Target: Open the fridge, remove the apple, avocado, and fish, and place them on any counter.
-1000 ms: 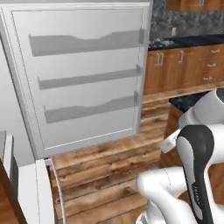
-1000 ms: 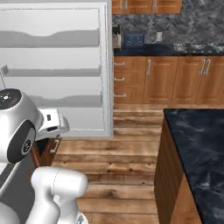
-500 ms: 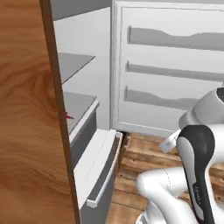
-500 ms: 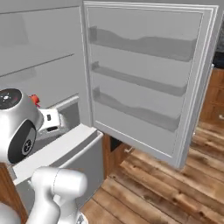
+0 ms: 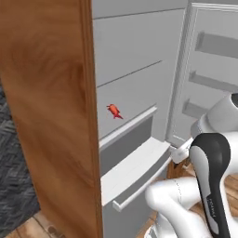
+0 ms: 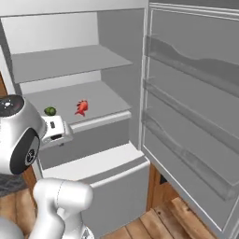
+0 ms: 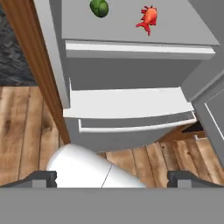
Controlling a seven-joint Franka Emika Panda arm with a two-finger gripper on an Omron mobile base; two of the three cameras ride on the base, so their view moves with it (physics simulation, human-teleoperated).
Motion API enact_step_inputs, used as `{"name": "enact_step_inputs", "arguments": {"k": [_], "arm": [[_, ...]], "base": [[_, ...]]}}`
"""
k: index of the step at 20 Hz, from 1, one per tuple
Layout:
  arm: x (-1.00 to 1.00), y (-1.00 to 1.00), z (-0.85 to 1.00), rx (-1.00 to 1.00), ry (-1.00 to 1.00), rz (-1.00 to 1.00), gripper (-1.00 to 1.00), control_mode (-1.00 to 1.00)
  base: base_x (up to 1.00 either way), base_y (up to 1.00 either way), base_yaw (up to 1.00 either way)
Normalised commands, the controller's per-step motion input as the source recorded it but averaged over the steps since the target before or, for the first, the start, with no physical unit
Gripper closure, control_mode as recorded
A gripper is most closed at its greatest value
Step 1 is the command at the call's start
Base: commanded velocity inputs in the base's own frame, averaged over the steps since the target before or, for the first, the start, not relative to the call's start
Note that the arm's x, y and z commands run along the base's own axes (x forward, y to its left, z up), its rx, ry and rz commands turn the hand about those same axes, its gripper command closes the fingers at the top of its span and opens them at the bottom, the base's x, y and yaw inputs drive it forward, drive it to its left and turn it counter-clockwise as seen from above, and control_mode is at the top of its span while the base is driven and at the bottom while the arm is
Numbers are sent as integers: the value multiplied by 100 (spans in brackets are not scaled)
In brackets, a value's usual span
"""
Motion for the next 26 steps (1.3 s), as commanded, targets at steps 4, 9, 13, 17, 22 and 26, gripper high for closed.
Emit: {"name": "enact_step_inputs", "arguments": {"k": [4,9,13,17,22,26], "arm": [[0,0,0,0,0,0,-100,100],[0,0,0,0,0,0,-100,100],[0,0,0,0,0,0,-100,100],[0,0,0,0,0,0,-100,100],[0,0,0,0,0,0,-100,100],[0,0,0,0,0,0,-100,100]], "base": [[14,-65,44],[19,-14,49],[18,-6,48],[27,-21,24],[20,-43,8],[0,-37,5]]}}
